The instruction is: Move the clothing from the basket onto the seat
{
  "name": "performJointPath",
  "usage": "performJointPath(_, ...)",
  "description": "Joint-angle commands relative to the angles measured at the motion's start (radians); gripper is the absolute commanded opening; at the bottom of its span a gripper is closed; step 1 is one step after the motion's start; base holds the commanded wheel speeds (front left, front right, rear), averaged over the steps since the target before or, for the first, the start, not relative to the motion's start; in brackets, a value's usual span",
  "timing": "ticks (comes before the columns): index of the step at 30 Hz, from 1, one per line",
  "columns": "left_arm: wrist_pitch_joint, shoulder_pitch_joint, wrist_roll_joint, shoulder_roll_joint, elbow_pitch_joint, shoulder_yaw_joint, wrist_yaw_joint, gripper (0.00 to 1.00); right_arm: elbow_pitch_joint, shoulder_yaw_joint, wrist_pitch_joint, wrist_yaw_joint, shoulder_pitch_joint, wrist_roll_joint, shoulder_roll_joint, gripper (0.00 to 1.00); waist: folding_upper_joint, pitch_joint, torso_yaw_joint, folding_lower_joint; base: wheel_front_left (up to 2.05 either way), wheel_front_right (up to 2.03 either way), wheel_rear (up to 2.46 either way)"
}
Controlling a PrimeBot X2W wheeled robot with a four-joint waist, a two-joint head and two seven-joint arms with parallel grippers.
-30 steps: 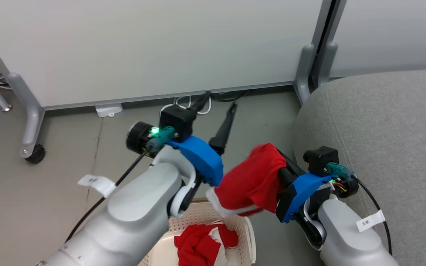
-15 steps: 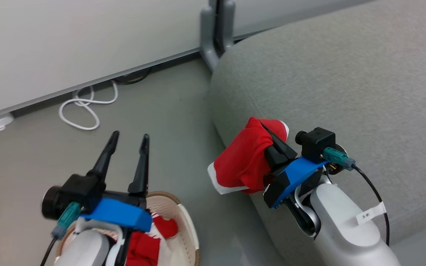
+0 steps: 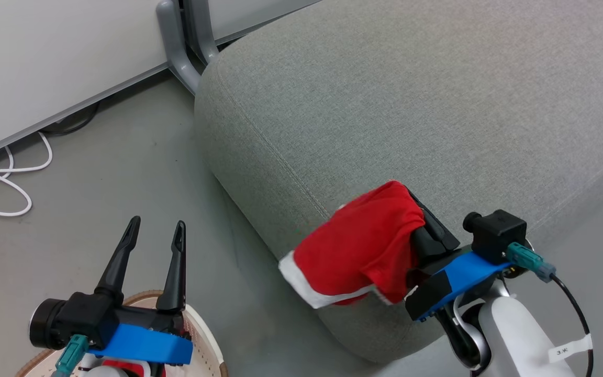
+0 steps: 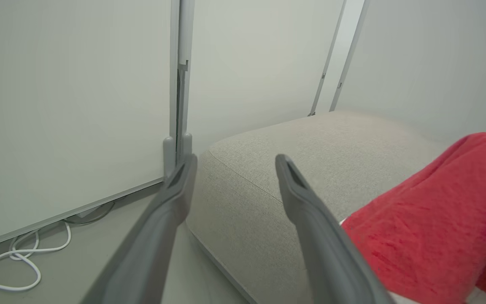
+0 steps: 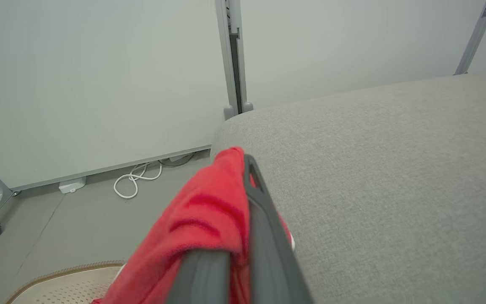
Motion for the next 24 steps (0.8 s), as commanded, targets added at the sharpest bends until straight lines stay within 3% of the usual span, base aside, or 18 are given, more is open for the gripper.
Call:
performJointPath(1,-0.003,-0.016,0.011,0.0,0.01,0.002,-0.016,1.0,-0.027,-0.013,0.006,0.0,0.021,-0.008,0.001,0.0,-0.0001,0.002,0.0,0.0,0.0,0.0,0.0)
performJointPath(11,-0.003,-0.046,0.051,-0.017,0.054,0.004,-0.069,1.0,-0.1,-0.059,0.063,0.0,-0.022,0.007,0.001,0.0,-0.0001,0.026,0.011,0.0,0.0,0.0,0.0)
performJointPath(17,-0.003,-0.087,0.074,0.002,0.052,0.008,-0.085,1.0,-0.116,-0.132,0.11,0.0,-0.188,-0.007,-0.018,0.0,-0.0001,0.1,0.048,0.0,0.0,0.0,0.0)
performJointPath(24,0.037,-0.176,0.114,0.056,0.015,-0.012,-0.113,1.0,-0.064,-0.293,0.174,0.0,-0.498,0.032,-0.12,0.0,-0.0001,0.275,0.1,0.0,0.0,0.0,0.0)
